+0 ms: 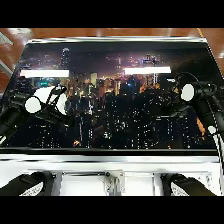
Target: Fold the shirts.
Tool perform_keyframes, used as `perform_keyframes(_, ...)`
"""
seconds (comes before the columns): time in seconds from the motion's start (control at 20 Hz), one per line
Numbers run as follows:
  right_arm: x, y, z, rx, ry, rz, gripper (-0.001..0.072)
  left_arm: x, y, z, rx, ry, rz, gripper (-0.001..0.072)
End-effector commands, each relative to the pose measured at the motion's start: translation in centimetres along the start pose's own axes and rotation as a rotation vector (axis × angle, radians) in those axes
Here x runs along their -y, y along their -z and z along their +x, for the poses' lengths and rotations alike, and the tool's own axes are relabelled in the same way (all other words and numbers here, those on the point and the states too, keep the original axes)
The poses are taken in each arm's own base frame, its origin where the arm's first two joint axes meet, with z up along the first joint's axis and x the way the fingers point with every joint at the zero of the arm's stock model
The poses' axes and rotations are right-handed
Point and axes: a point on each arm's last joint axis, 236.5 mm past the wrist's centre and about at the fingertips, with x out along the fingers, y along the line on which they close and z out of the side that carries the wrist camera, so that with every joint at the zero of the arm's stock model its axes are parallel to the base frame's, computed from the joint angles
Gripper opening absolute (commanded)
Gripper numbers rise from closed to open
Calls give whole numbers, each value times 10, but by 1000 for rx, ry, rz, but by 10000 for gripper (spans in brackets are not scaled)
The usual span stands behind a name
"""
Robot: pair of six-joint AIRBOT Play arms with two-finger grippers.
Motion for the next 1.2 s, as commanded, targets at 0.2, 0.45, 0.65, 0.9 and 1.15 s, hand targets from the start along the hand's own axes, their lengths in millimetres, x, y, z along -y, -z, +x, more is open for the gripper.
perform_keyframes(0.2, -2, -22, -1, 95, -8, -1, 684, 1, -16, 2, 62, 6, -3, 710)
perform_keyframes(0.45, -14, -20, -1, 84, -58, 36, 683, 15, -49, 5, 187, 72, -43, 710)
perform_keyframes(0.65, -31, -21, -3, 84, -134, 78, 684, 13, -64, 7, 242, 66, -46, 710)
perform_keyframes(0.9, -47, -19, -5, 68, -205, 131, 684, -135, -116, -57, 399, -431, -7, 713)
perform_keyframes(1.15, -49, -20, -6, 62, -214, 201, 684, -275, -131, -98, 456, -458, -391, 713)
